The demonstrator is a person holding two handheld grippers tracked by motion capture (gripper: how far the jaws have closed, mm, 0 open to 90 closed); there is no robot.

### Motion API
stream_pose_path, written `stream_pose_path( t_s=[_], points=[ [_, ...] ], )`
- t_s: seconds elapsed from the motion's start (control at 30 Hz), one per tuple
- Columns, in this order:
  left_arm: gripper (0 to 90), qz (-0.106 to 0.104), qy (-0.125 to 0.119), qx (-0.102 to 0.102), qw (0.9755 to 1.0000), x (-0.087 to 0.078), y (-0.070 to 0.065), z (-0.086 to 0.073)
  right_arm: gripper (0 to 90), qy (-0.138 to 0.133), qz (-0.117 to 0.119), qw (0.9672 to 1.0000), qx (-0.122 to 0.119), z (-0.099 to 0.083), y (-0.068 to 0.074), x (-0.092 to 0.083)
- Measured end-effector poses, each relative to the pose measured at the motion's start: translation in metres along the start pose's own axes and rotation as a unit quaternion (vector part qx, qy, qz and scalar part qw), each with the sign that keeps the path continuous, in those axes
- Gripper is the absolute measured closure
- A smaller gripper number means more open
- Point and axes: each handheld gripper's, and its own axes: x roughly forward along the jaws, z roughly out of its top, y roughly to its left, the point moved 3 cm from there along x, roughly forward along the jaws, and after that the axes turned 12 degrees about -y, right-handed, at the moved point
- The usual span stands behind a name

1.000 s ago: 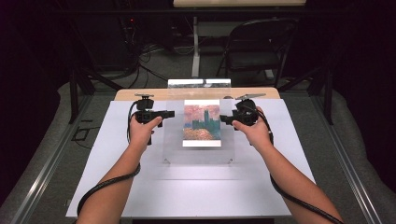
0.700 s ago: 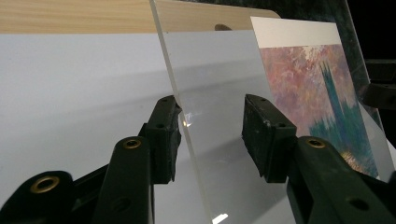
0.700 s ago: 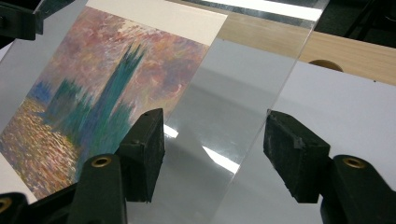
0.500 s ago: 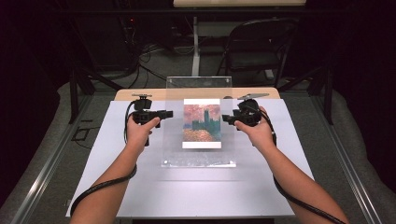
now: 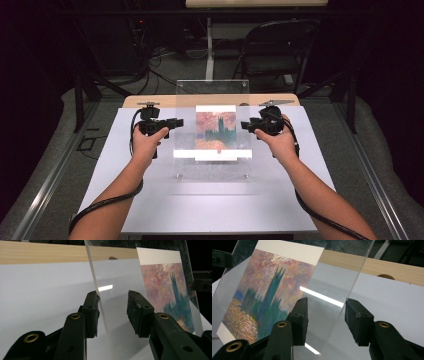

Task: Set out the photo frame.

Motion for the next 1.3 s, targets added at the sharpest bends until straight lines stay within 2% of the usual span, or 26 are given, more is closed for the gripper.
stream_pose_path(
  t_s=[0.23, 1.0, 1.3],
  points=[
    [62.9, -0.004, -0.005, 0.009, 0.9999, -0.006, -0.003, 0.0, 57.4, -0.003, 0.005, 1.0, 0.001, 0.002, 0.002, -0.006],
    [67.7, -0.02, -0.029, 0.029, 0.999, -0.034, -0.019, -0.005, 62.2, -0.012, -0.007, 0.9991, -0.041, 0.004, 0.023, -0.036],
    [70.1, -0.029, -0.037, 0.038, 0.9982, -0.046, -0.025, -0.008, 67.3, -0.02, 0.002, 0.9993, -0.03, 0.004, 0.027, -0.048]
  ],
)
